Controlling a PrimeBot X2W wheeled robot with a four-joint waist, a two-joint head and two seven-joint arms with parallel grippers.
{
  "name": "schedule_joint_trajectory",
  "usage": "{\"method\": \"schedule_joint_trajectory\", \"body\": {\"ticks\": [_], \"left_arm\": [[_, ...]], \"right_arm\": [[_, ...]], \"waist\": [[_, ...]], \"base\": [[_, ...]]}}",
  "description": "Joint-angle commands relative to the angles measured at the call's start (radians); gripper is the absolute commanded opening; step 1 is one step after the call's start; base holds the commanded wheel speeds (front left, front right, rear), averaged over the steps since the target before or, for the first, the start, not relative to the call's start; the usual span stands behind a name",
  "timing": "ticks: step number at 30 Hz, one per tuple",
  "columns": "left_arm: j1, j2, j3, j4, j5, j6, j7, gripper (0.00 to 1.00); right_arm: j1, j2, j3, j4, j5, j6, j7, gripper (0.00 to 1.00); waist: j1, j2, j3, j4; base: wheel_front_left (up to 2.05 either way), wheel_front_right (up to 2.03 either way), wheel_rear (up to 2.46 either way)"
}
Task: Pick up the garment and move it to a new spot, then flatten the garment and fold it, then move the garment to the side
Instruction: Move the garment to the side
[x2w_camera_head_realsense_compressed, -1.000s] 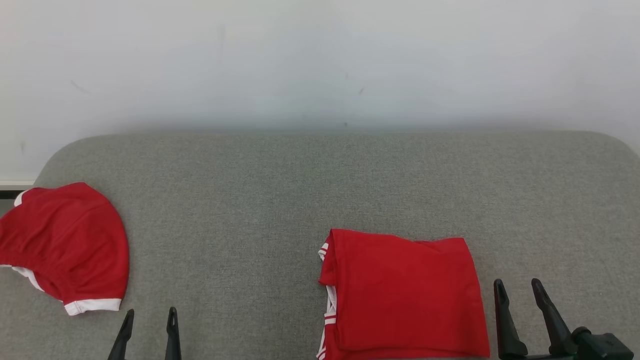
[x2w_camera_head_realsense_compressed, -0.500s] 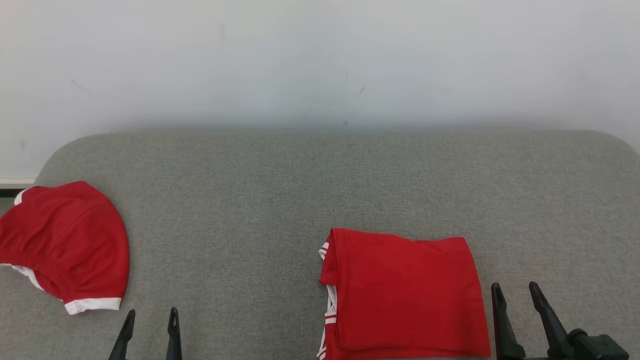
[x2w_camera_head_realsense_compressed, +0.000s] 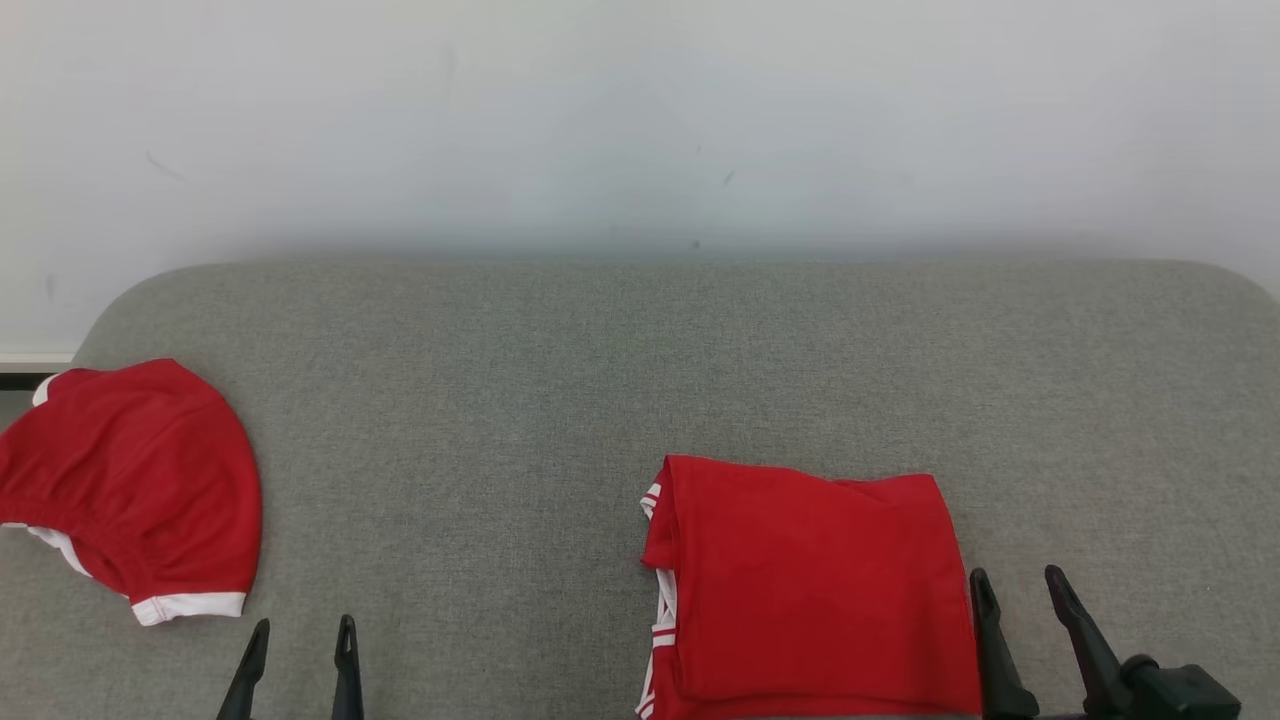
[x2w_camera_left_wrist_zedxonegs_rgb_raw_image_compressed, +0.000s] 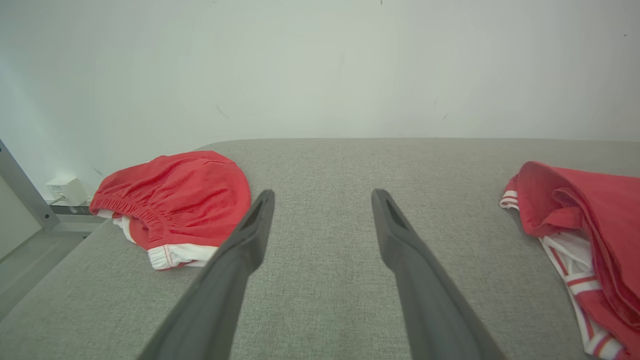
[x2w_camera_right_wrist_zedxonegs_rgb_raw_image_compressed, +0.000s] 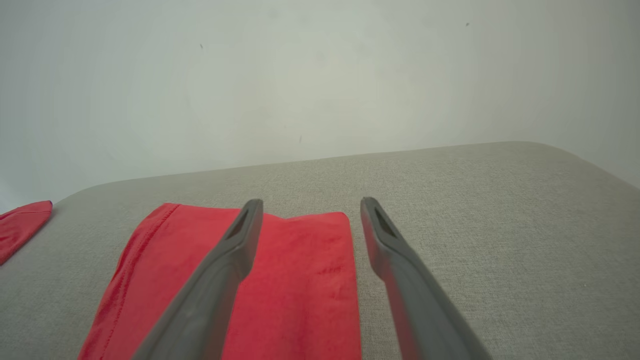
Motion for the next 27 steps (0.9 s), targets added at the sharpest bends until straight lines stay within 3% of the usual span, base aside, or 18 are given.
{"method": "schedule_joint_trajectory", "body": {"ticks": [1,8,16,27], "left_arm": [[0.006,0.003,0.000,0.001,-0.003,0.003,-0.003,1.00],[-0.008,0.002,0.001,0.001,-0.011,0.003,-0.003,1.00],[-0.056,-0.002,-0.026,0.004,-0.021,-0.001,-0.003,1.00],[-0.086,-0.004,-0.027,0.008,-0.027,-0.004,-0.003,1.00]], "right_arm": [[-0.011,-0.003,0.003,0.004,-0.002,-0.002,0.005,1.00],[-0.150,-0.050,0.039,0.059,0.029,-0.002,0.071,1.00],[-0.299,-0.108,0.055,0.231,0.040,-0.002,0.185,1.00],[-0.377,-0.115,0.078,0.458,0.073,-0.002,0.227,1.00]], "waist": [[0.0000,0.0000,0.000,-0.001],[0.0000,0.0000,0.012,-0.007],[0.0000,0.0000,0.053,0.026],[0.0000,0.0000,0.090,0.044]], "base": [[0.00,0.00,0.00],[0.00,0.00,0.00],[0.00,0.00,0.00],[0.00,0.00,0.00]]}}
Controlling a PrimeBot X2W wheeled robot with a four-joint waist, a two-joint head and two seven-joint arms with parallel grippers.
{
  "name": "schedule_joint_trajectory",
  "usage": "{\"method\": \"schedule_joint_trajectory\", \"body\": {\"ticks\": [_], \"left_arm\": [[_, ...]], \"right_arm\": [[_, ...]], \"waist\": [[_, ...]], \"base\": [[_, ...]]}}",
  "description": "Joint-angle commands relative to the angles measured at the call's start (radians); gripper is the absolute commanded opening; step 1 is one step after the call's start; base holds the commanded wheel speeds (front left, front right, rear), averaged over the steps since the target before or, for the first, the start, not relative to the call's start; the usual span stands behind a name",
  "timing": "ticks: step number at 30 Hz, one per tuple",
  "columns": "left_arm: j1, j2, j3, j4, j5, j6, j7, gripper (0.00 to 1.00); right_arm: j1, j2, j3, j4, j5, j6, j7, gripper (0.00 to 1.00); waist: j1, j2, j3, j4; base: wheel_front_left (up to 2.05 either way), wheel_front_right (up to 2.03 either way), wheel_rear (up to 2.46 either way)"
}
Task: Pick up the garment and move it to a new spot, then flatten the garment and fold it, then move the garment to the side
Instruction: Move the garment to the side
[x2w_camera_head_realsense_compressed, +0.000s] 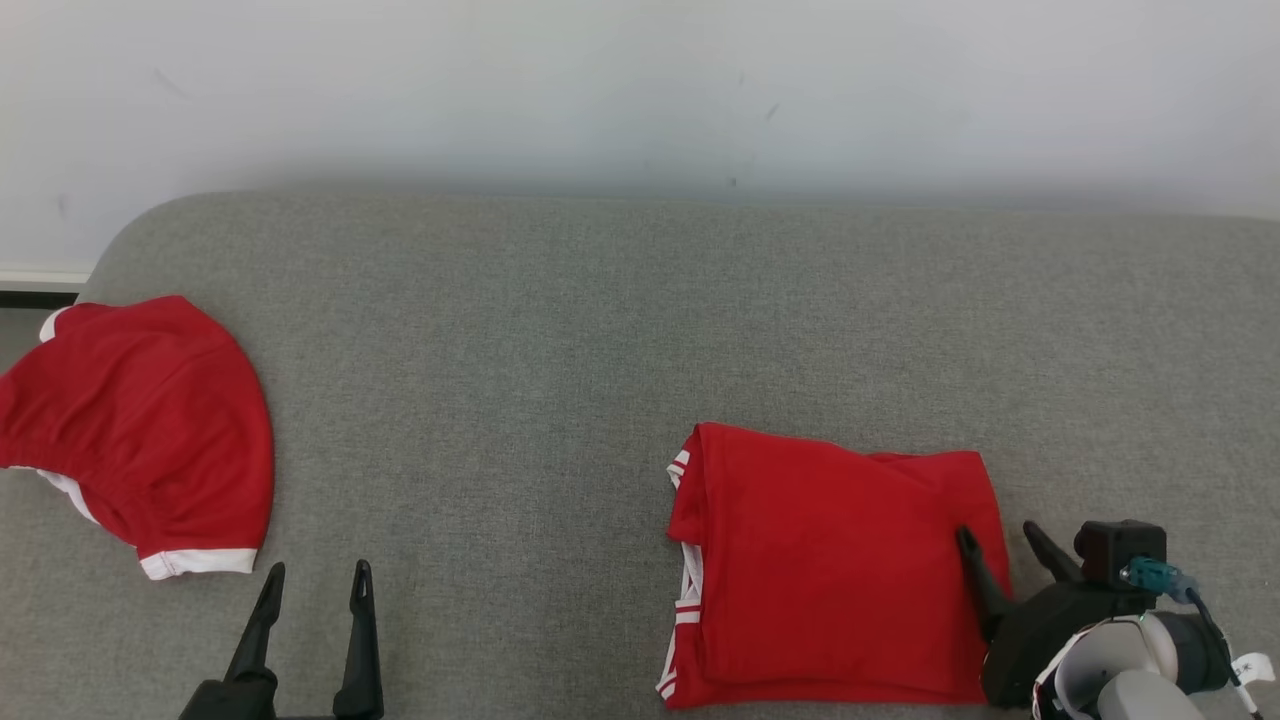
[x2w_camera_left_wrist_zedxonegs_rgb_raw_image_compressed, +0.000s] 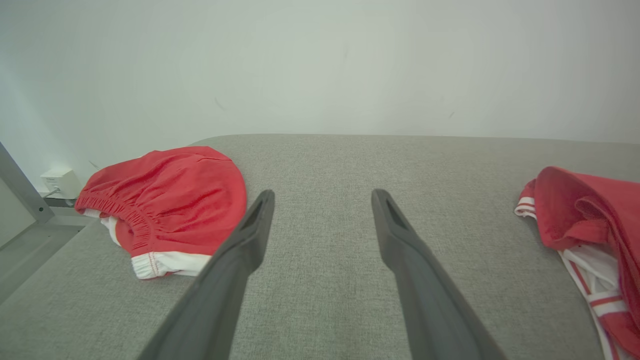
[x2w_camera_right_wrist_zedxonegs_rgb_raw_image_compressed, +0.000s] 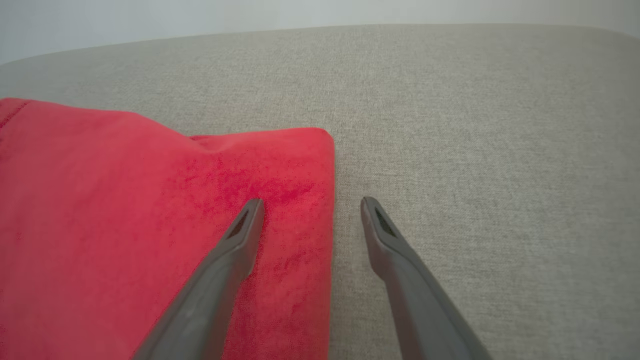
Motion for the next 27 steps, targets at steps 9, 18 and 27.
{"method": "schedule_joint_trajectory", "body": {"ticks": [9,18,27], "left_arm": [[-0.019,-0.001,0.007,0.003,-0.004,-0.005,-0.003,1.00],[-0.023,-0.002,0.013,-0.002,-0.010,-0.003,-0.003,1.00],[-0.105,-0.003,-0.002,-0.048,-0.011,-0.008,-0.003,1.00]], "right_arm": [[-0.036,0.038,0.083,0.172,0.058,-0.002,0.001,0.94],[-0.146,0.007,0.168,0.175,0.125,-0.001,-0.030,0.00],[-0.419,-0.087,0.190,0.194,0.140,-0.001,-0.016,0.00]], "waist": [[-0.0001,-0.0001,0.017,-0.004],[-0.0001,-0.0001,0.030,-0.017],[-0.0001,-0.0001,0.188,-0.022]], "base": [[0.00,0.00,0.00],[0.00,0.00,0.00],[0.00,0.00,0.00]]}}
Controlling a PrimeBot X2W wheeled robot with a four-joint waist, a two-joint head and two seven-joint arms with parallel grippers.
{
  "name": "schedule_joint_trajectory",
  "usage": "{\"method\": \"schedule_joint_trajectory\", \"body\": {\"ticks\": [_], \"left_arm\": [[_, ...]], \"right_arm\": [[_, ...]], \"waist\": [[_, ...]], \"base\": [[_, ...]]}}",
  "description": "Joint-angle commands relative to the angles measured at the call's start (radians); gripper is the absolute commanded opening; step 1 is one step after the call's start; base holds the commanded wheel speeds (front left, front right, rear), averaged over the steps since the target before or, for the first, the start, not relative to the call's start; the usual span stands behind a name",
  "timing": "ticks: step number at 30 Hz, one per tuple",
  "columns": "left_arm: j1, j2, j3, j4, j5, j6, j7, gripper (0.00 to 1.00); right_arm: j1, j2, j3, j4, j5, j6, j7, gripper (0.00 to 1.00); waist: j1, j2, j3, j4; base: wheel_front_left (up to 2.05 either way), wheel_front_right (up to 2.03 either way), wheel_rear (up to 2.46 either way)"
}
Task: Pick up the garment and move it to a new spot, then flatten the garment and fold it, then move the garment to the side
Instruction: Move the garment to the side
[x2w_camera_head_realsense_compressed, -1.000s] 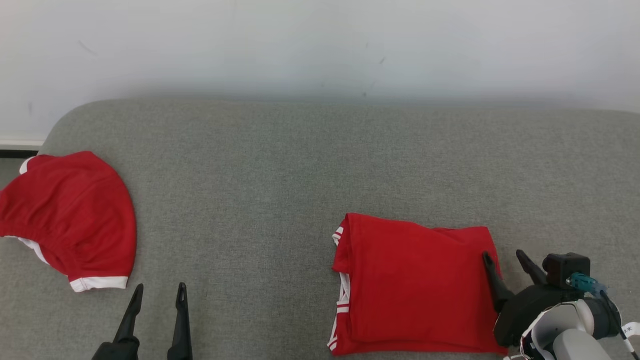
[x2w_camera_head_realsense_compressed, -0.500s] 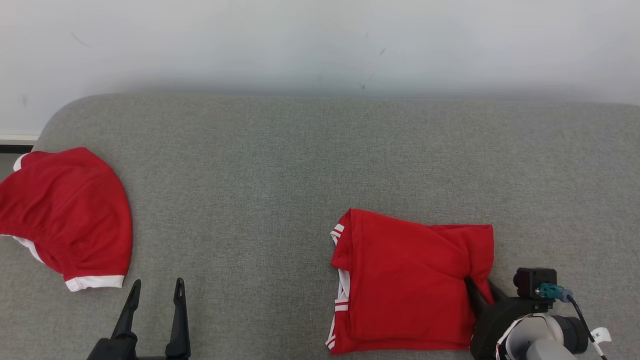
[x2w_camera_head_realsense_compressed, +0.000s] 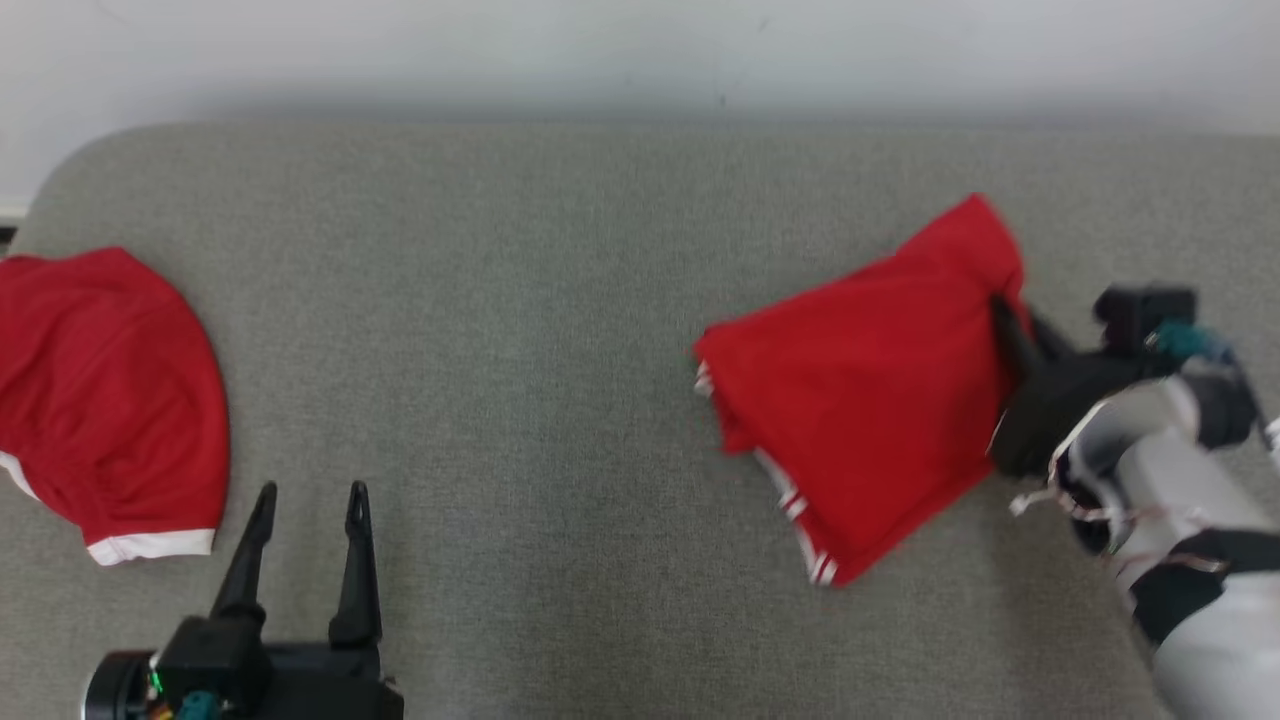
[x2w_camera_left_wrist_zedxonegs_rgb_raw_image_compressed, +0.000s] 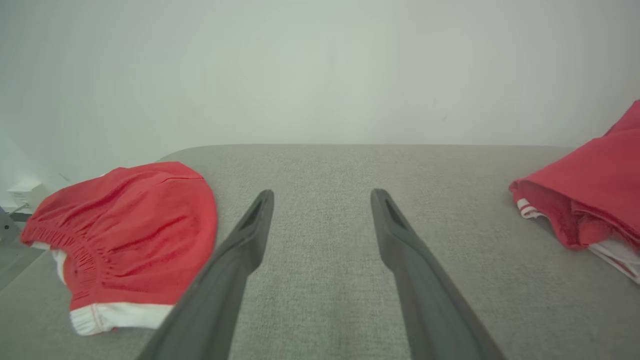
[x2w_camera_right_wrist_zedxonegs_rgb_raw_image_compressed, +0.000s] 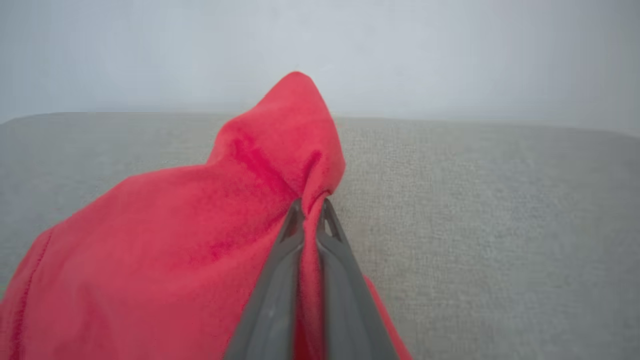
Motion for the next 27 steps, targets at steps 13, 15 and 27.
{"method": "schedule_joint_trajectory", "body": {"ticks": [13,15,27], "left_arm": [[-0.121,0.057,0.030,-0.142,0.014,-0.007,-0.003,1.00],[-0.124,0.073,0.039,-0.166,0.013,-0.007,-0.003,1.00],[-0.081,0.139,0.066,-0.316,0.036,0.005,0.037,1.00]], "right_arm": [[-0.296,-0.235,0.037,-0.012,0.023,0.001,-0.002,0.00],[-0.318,-0.255,0.040,-0.016,0.027,0.001,-0.007,0.00],[-0.421,-0.353,0.058,0.028,0.033,0.001,-0.009,0.00]], "waist": [[-0.0001,-0.0001,0.351,-0.145],[-0.0001,-0.0001,0.379,-0.175],[-0.0001,-0.0001,0.458,-0.280]], "base": [[0.00,0.00,0.00],[0.00,0.00,0.00],[0.00,0.00,0.00]]}}
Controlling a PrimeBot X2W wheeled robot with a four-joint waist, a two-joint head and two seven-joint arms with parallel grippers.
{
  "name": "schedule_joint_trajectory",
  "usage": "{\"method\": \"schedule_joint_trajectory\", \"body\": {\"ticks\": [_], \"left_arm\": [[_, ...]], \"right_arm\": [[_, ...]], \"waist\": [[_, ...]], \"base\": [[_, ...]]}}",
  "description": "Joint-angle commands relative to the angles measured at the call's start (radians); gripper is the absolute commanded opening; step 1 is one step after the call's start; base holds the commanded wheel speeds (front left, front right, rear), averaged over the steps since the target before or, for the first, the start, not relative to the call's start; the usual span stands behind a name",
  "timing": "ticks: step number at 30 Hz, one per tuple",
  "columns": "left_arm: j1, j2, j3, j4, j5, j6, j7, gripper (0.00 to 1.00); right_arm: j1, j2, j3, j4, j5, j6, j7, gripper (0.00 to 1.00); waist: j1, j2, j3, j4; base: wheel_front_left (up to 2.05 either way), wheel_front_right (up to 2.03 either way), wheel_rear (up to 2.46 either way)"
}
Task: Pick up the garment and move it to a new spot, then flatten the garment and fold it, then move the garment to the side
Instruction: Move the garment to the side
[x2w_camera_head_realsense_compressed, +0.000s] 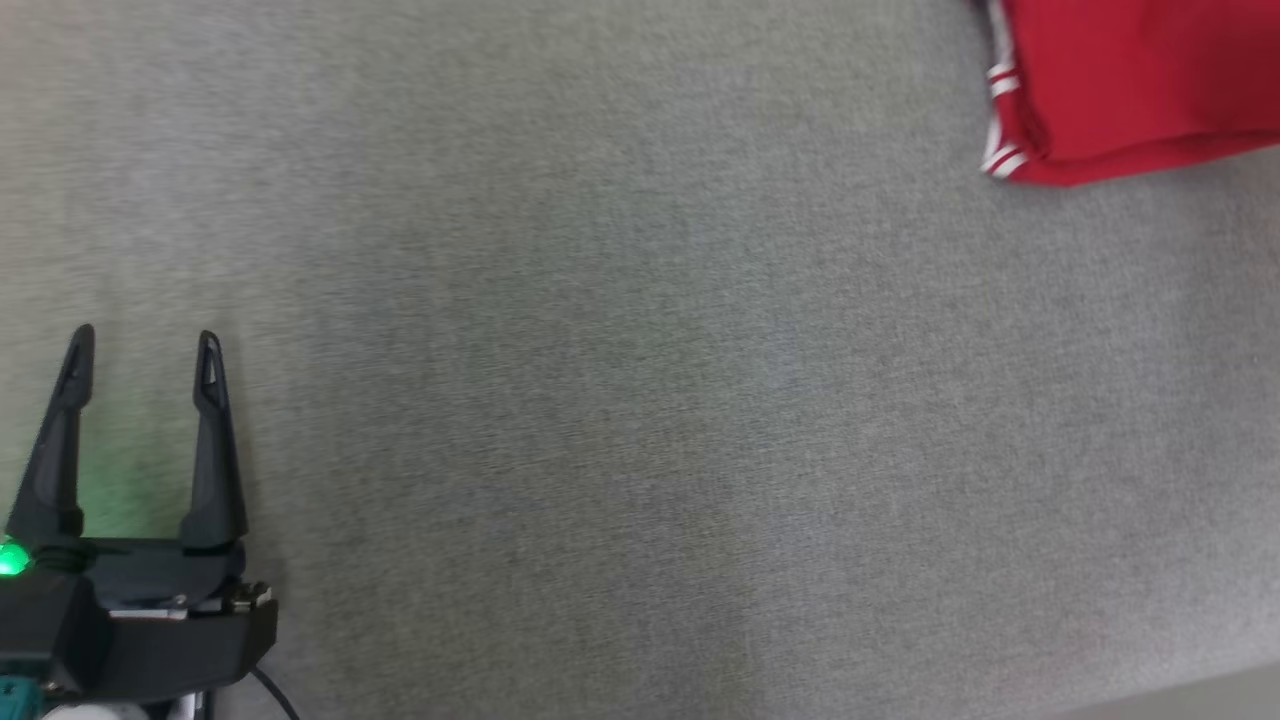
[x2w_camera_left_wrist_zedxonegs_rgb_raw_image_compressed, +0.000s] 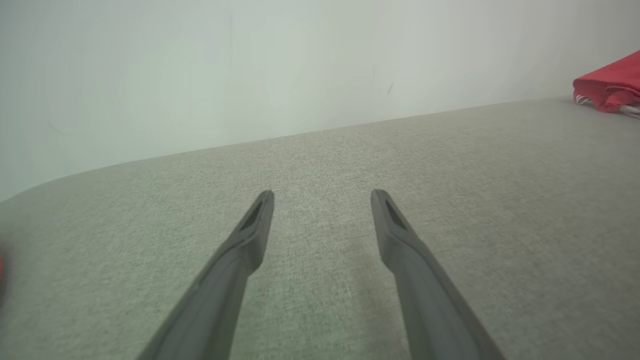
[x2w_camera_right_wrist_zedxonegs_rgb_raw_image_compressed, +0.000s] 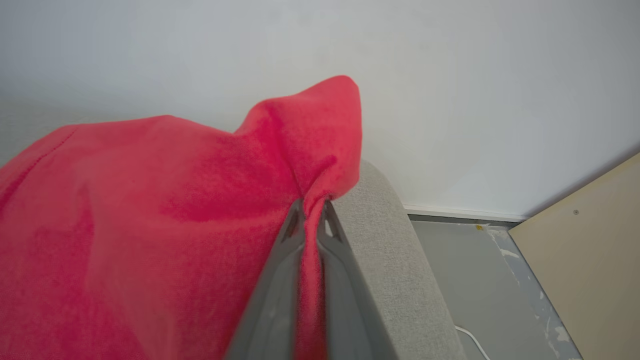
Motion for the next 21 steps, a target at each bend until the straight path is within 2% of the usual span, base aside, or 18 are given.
{"method": "schedule_joint_trajectory", "body": {"ticks": [1,8,20,21], "left_arm": [[0.010,0.008,0.005,-0.013,0.004,0.005,0.005,1.00],[0.053,0.021,0.018,-0.103,0.006,0.016,0.040,1.00],[0.086,0.017,0.013,-0.131,-0.008,0.026,0.051,1.00],[0.087,0.017,0.012,-0.129,-0.009,0.029,0.048,1.00]], "right_arm": [[-0.016,-0.011,0.002,0.003,0.004,0.000,0.002,0.00],[-0.082,-0.079,0.030,0.054,-0.007,0.000,0.015,0.00],[-0.176,-0.087,0.075,0.137,-0.050,0.000,-0.011,0.00],[-0.183,-0.084,0.077,0.145,-0.059,0.000,-0.017,0.34]], "waist": [[-0.0002,-0.0002,0.057,-0.056],[-0.0002,-0.0002,0.068,-0.056],[-0.0002,-0.0002,0.074,-0.036],[-0.0002,-0.0002,0.075,-0.034]], "base": [[0.00,0.00,0.00],[0.00,0.00,0.00],[0.00,0.00,0.00],[0.00,0.00,0.00]]}}
